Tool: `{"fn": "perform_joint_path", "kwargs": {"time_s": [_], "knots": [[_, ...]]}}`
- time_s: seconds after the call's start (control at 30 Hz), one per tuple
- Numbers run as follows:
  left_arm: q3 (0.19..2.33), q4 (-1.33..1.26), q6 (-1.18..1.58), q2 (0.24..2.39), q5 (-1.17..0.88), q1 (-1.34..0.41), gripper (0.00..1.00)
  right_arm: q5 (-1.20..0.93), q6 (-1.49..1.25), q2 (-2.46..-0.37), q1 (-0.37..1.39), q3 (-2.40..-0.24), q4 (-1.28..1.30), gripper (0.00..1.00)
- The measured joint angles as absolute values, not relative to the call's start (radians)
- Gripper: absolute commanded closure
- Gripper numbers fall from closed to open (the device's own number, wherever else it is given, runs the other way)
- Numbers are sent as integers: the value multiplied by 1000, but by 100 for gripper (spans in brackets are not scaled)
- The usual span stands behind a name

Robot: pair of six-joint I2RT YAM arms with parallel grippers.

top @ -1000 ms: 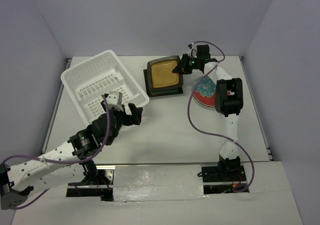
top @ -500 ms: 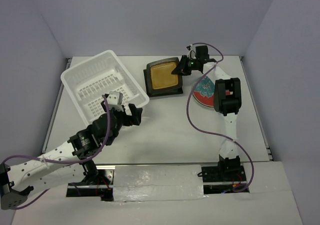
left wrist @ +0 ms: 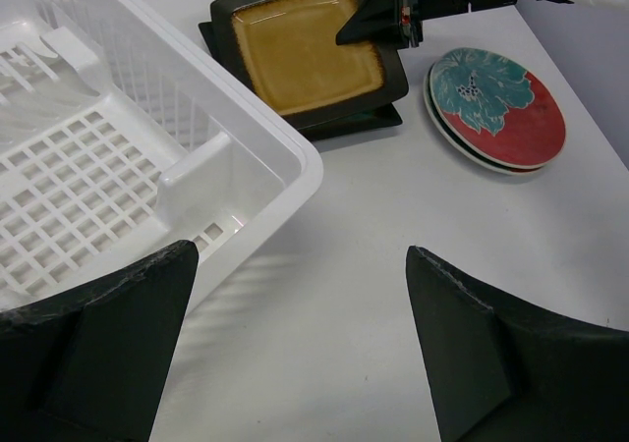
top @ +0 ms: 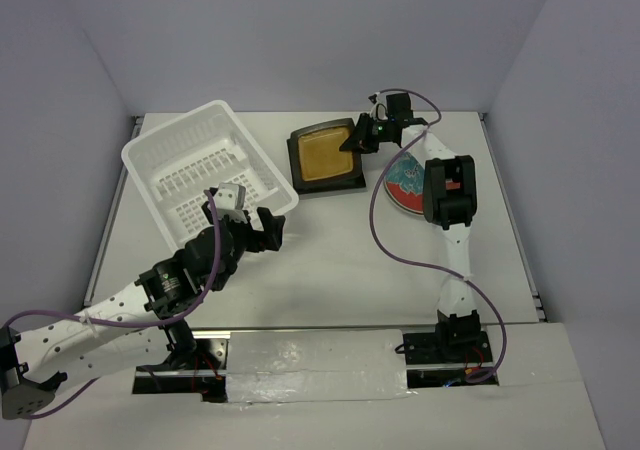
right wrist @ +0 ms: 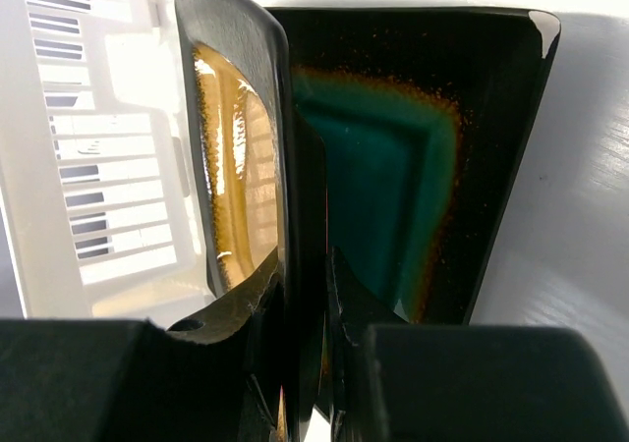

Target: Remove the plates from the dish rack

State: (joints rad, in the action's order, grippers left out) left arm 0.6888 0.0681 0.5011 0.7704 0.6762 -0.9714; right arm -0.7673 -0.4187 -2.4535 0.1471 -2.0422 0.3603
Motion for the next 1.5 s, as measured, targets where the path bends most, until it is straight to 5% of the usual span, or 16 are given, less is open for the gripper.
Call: {"fn": "perform_joint_path", "kwargs": {"time_s": [0.27, 0.57, 0.8, 0.93, 1.5], "knots": [[689, 68, 501, 770, 676, -971, 1, -767, -424, -2454, 147, -2043, 364, 97], [689, 68, 501, 768, 676, -971, 0, -759, -430, -2474, 147, -2092, 411, 63], [689, 68, 501, 767, 676, -971, 0, -741, -429, -2501, 147, -2154, 443, 58], [689, 67, 501, 767, 676, -971, 0, -733, -430, -2522, 147, -2179, 459, 40], [689, 67, 501, 766, 675, -971, 1, -461, -387, -2506, 195, -2196, 533, 37]]}}
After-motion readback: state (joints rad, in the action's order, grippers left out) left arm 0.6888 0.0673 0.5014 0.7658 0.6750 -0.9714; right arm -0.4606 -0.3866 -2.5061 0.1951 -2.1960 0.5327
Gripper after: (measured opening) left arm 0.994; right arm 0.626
